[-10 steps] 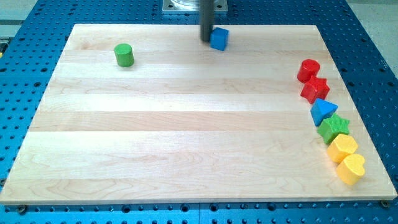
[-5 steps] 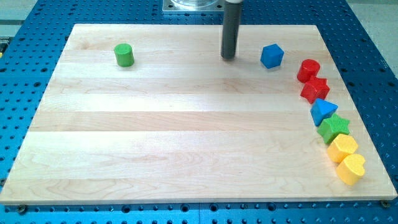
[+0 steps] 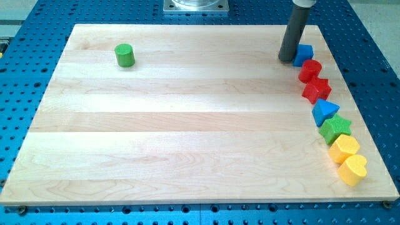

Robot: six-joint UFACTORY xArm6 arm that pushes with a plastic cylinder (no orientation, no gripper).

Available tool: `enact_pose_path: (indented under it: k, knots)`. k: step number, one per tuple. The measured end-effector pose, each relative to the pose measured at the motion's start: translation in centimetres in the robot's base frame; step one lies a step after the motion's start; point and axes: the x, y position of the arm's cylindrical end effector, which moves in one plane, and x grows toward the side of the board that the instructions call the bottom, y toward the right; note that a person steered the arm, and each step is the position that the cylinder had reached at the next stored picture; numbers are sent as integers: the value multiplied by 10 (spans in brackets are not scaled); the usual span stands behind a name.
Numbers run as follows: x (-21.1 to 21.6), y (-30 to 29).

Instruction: Place the blue cube above the red circle to form a vertical line of blocks

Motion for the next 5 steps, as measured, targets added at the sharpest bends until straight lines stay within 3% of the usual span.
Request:
enact_pose_path:
  k: [5]
  knots:
    - [10,11]
